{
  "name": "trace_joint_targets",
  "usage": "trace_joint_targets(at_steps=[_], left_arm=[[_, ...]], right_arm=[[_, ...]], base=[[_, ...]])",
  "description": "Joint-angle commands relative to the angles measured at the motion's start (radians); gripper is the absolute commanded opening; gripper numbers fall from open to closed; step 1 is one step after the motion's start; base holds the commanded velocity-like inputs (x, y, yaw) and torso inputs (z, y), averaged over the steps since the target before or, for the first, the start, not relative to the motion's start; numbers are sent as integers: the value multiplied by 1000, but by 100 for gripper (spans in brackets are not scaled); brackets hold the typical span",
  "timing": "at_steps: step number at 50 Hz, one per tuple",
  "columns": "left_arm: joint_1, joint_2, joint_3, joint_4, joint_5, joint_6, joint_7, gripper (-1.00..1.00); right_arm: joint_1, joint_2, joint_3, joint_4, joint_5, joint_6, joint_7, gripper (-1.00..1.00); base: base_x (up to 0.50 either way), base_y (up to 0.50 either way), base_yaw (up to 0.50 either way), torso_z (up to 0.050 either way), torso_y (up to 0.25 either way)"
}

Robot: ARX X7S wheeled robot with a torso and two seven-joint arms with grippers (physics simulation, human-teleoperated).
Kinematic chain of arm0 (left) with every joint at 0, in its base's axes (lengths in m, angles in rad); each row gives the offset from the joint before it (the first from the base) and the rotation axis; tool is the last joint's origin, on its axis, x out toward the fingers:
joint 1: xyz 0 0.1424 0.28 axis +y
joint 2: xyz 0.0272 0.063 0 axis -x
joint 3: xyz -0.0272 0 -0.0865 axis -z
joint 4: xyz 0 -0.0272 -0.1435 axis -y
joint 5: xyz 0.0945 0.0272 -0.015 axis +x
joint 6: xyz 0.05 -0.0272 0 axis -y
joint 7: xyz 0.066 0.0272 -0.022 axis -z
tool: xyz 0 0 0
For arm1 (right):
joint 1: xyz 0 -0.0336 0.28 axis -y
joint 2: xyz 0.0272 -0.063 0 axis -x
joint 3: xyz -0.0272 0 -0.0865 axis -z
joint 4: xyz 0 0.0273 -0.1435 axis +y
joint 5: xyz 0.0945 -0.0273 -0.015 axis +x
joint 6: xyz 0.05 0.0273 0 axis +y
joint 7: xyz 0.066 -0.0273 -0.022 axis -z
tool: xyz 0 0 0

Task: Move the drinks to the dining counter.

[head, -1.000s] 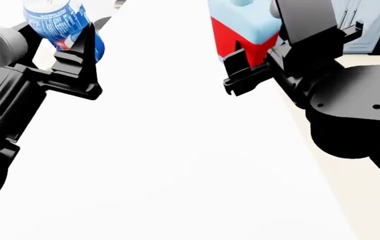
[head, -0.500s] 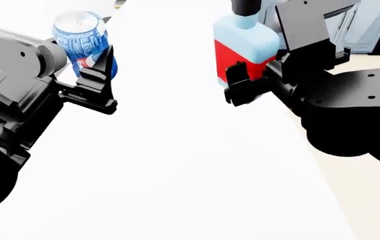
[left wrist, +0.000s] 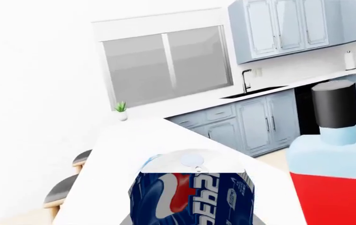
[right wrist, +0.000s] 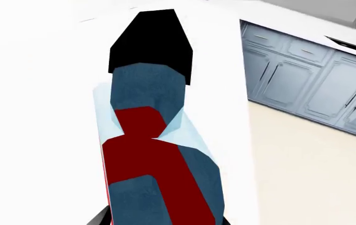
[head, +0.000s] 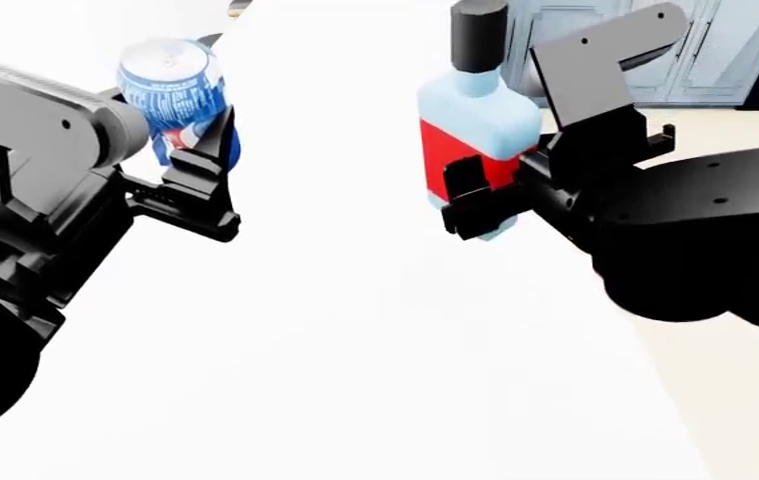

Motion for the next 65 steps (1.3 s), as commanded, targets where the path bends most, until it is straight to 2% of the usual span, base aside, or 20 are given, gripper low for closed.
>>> trace_joint_targets(at_steps=[1, 19, 51, 52, 65], left_arm=[[8, -4, -2, -1, 3, 13, -5, -100], [17, -8, 2, 1, 4, 21, -8, -100], [26, -17, 9, -3, 9, 38, -2, -100], [27, -18, 6, -1, 7, 38, -3, -100], [34, -21, 4, 3, 4, 43, -8, -100]], right_arm=[[-1, 7, 2, 1, -20, 9, 2, -100], [-65, 21, 14, -10, -40, -56, -35, -100], [-62, 25, -9, -7, -18, -60, -56, -100], [-59, 25, -9, -4, -14, -58, -51, 100], [-56, 35, -14, -8, -14, -62, -45, 100]], base=[[0, 0, 0, 0, 0], [0, 0, 0, 1, 1], [0, 0, 0, 1, 2], [0, 0, 0, 0, 0], [0, 0, 0, 0, 1]])
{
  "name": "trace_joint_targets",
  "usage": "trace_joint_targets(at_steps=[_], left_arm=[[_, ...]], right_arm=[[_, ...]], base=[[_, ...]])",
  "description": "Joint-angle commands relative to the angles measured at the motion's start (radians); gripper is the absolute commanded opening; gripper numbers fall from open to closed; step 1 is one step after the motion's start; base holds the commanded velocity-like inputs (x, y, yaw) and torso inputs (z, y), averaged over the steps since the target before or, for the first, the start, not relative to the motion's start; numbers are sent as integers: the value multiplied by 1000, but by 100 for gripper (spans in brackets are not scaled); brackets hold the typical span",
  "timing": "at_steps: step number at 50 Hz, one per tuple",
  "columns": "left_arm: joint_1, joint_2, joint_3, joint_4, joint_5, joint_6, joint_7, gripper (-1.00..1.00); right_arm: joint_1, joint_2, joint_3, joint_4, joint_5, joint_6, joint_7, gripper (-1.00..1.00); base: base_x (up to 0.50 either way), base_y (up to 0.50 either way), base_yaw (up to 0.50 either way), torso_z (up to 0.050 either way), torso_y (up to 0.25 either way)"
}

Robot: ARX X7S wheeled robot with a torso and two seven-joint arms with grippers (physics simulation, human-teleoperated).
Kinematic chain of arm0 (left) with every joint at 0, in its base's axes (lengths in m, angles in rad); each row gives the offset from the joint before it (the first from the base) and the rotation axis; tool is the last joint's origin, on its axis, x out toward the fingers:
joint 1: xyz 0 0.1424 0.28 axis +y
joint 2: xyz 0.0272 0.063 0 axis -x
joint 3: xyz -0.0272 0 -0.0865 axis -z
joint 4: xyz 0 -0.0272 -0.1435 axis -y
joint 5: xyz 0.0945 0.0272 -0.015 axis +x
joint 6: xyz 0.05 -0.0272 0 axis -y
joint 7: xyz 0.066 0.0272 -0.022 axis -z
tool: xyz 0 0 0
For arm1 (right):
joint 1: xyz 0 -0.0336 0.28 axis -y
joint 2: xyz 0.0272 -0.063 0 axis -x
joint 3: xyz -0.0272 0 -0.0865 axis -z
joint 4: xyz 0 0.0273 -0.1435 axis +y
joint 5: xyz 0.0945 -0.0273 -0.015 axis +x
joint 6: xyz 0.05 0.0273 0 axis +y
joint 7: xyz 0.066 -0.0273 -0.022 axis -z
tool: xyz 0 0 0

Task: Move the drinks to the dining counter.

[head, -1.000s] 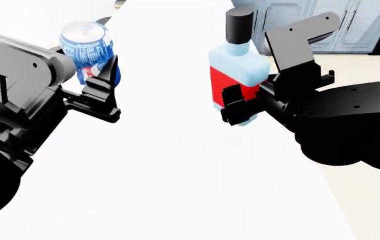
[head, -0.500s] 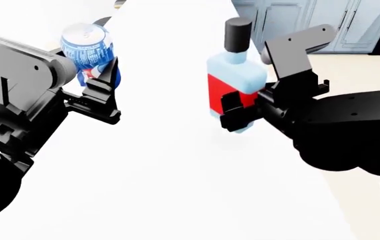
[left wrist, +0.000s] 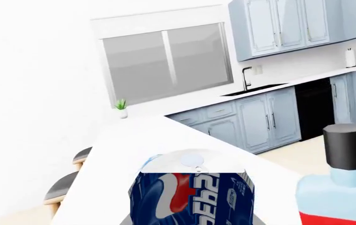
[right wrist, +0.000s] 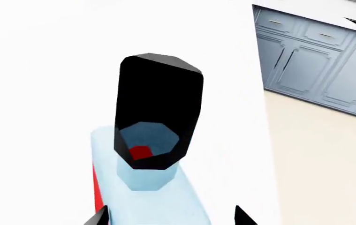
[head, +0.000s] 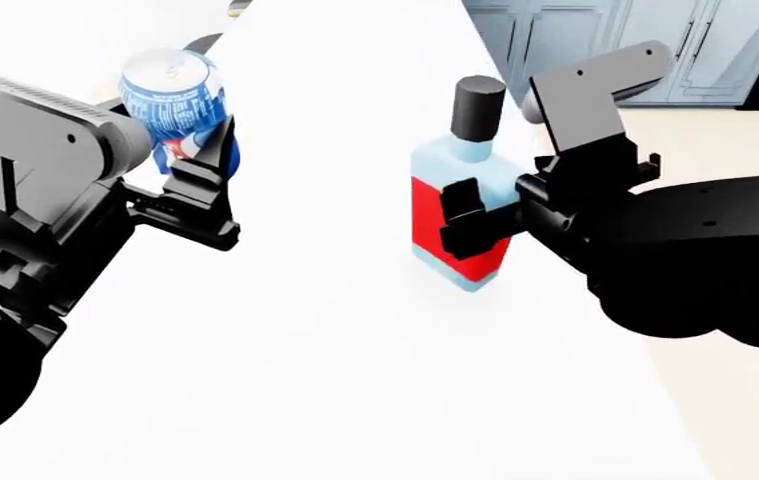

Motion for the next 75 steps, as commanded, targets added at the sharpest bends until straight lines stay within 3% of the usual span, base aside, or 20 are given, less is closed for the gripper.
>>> trace_joint_targets(at_steps=[1, 35, 60, 75], left_arm=[[3, -3, -8, 1, -5, 10, -12, -100], [24, 10, 28, -26, 32, 45, 16, -100], [41, 12, 51, -27, 37, 47, 15, -100], [67, 12, 87, -55, 27, 26, 29, -100]], right_arm=[[9, 7, 3, -3, -12, 0, 7, 100], [98, 17, 60, -44, 221, -8, 128, 100], [147, 202, 107, -303, 612, -138, 487, 100], [227, 187, 69, -307, 646, -153, 516, 100]], base=[[0, 0, 0, 0, 0], [0, 0, 0, 0, 0], [0, 0, 0, 0, 0], [0, 0, 0, 0, 0]])
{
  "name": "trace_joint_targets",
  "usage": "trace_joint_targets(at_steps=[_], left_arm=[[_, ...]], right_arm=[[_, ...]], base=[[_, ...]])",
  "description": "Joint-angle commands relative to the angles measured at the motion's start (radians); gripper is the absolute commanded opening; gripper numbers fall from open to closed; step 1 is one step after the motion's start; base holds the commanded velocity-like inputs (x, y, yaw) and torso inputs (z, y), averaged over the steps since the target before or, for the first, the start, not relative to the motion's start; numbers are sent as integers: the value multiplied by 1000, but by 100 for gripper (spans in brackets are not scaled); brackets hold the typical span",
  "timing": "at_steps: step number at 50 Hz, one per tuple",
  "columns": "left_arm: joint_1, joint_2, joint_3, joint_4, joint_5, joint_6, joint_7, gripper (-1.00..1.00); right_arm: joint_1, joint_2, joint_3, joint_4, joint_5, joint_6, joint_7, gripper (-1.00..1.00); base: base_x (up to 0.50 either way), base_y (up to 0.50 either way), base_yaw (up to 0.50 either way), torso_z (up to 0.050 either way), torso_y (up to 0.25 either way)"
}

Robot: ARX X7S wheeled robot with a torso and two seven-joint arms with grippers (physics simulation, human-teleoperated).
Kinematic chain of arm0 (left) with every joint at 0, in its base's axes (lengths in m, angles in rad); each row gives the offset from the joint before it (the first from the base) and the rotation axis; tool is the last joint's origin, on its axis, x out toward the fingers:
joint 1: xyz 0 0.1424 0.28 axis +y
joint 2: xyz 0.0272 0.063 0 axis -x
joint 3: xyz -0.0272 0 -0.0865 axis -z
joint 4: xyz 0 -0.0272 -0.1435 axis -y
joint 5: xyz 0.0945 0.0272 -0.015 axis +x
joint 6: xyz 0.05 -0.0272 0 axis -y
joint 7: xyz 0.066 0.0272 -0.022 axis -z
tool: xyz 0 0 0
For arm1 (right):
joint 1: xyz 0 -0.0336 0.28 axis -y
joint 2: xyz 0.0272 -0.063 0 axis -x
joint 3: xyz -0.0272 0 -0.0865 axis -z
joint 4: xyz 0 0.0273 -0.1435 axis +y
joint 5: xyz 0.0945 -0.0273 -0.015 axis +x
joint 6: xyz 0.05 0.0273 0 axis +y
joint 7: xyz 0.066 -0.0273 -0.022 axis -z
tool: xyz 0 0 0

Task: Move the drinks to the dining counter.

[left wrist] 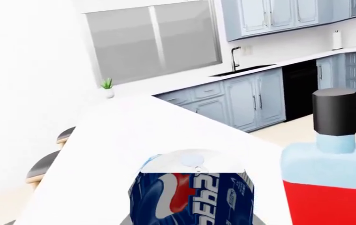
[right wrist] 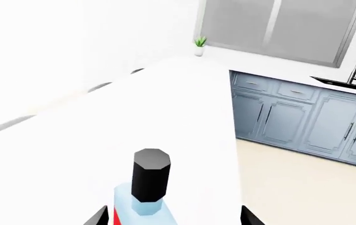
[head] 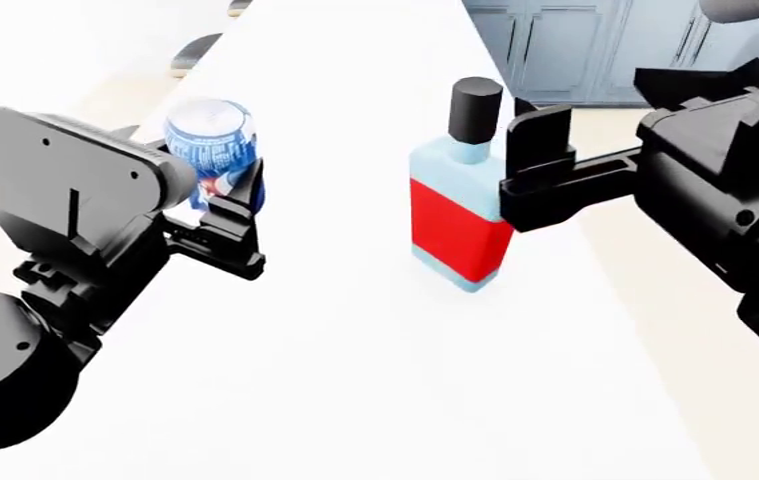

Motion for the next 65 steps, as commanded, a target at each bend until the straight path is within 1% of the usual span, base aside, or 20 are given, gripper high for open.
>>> trace_joint_targets(at_steps=[1, 19, 42, 43, 65], left_arm=[[9, -2, 12, -18, -26, -16, -3, -100], [13, -16, 61, -27, -51, -58, 22, -100], [10, -21, 59, -28, -86, -70, 13, -100], [6, -25, 69, -23, -70, -72, 10, 100], [10, -30, 61, -21, -86, -67, -1, 100]], right_arm=[[45, 6, -17, -19, 43, -17, 37, 100], [36, 13, -25, -5, 12, -17, 7, 100], [35, 25, -27, -9, -11, -34, -7, 100], [34, 27, -26, -10, -11, -35, -7, 100], [31, 43, -32, -20, -13, -51, -14, 100]], base=[[0, 0, 0, 0, 10], [0, 0, 0, 1, 0], [0, 0, 0, 0, 0], [0, 0, 0, 0, 0], [0, 0, 0, 0, 0]])
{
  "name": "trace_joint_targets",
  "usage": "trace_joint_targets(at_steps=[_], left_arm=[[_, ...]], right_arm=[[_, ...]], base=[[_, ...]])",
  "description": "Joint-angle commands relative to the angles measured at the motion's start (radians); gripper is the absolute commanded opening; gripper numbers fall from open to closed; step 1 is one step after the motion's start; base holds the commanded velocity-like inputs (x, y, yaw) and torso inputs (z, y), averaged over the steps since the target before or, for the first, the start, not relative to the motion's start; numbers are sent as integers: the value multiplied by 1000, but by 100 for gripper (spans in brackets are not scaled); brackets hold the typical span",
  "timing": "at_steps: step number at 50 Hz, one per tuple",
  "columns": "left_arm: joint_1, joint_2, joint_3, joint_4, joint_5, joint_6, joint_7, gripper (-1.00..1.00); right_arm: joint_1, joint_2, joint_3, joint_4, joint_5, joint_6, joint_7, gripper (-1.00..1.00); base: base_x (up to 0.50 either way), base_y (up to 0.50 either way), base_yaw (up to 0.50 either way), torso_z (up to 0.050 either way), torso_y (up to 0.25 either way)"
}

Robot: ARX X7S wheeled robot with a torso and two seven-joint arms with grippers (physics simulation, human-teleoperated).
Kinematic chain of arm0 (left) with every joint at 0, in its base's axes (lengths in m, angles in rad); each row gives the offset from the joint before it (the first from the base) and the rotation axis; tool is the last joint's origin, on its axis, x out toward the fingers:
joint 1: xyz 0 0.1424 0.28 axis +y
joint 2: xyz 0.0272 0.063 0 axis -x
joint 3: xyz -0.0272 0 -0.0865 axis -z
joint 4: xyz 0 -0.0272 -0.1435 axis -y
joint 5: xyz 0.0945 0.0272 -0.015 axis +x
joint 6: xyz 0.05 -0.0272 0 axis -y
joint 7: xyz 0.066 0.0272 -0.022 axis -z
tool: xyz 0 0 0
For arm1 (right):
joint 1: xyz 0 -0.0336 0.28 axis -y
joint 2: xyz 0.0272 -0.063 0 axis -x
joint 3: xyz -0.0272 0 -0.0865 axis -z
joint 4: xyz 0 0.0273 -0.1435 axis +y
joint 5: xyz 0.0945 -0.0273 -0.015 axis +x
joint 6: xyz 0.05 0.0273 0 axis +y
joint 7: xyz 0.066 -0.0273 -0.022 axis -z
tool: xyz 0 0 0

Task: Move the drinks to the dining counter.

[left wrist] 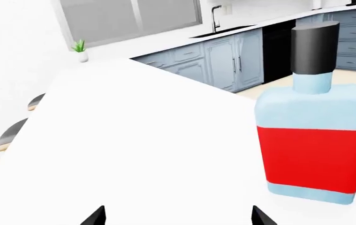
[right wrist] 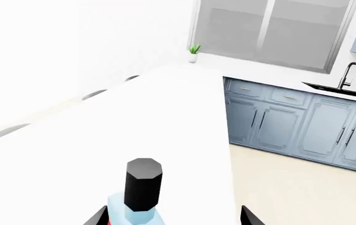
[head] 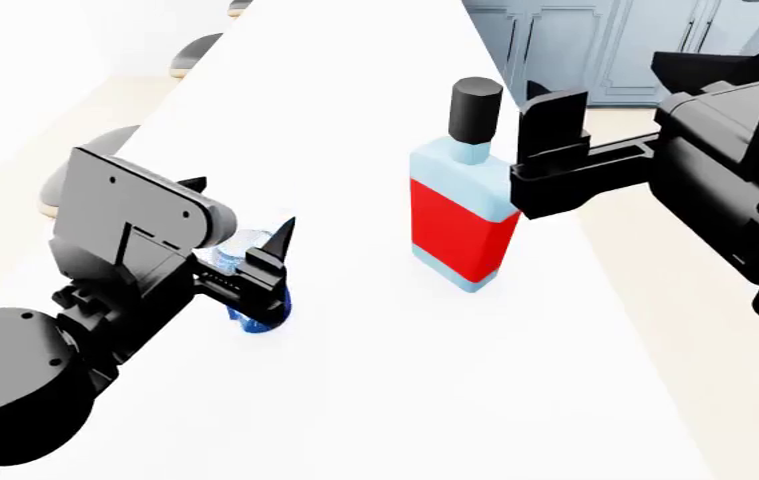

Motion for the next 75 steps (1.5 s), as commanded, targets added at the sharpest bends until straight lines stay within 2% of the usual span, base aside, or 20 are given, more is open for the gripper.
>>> trace_joint_targets(at_steps=[1, 6, 13, 18, 28, 37, 51, 66, 75], left_arm=[[2, -5, -3, 4, -5, 3, -6, 100], [1, -6, -18, 9, 1, 15, -22, 100], [-20, 10, -183, 53, -55, 108, -120, 100], [-40, -1, -232, 76, -112, 111, -166, 100], [-79, -37, -251, 111, -182, 80, -219, 100], [-146, -83, -284, 140, -317, 54, -306, 100], [-292, -182, -329, 158, -521, 53, -441, 100], [-326, -294, -412, 179, -673, 89, -515, 100], [-367, -396, -467, 183, -796, 117, -566, 100]], right_arm=[[-4, 11, -1, -8, 1, -10, -2, 100], [1, 12, -4, -9, 2, -13, -2, 100], [33, 7, -14, -7, 16, -16, 8, 100], [48, 10, -16, -11, 23, -21, 16, 100], [115, 32, -33, -37, 98, -45, 76, 100], [180, 62, -46, -72, 176, -79, 133, 100], [364, 114, -126, -96, 277, -131, 209, 100], [553, 179, -241, -101, 310, -203, 216, 100], [685, 213, -308, -80, 355, -220, 215, 100]], base=[[0, 0, 0, 0, 0], [0, 0, 0, 0, 0], [0, 0, 0, 0, 0], [0, 0, 0, 0, 0], [0, 0, 0, 0, 0], [0, 0, 0, 0, 0], [0, 0, 0, 0, 0], [0, 0, 0, 0, 0], [0, 0, 0, 0, 0]])
